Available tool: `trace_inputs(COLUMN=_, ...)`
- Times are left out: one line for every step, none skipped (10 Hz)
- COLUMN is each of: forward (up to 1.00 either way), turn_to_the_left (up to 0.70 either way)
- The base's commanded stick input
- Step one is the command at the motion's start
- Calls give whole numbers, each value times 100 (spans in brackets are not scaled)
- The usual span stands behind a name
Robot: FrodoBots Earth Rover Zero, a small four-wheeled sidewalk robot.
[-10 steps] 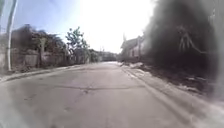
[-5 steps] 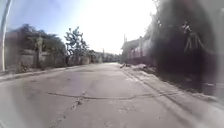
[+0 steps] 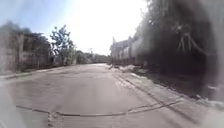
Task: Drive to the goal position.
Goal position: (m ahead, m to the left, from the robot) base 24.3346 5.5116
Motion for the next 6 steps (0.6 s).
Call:
trace_inputs(forward=100, turn_to_the_left=0)
trace_inputs(forward=100, turn_to_the_left=0)
trace_inputs(forward=100, turn_to_the_left=0)
trace_inputs(forward=100, turn_to_the_left=0)
trace_inputs(forward=100, turn_to_the_left=0)
trace_inputs(forward=100, turn_to_the_left=0)
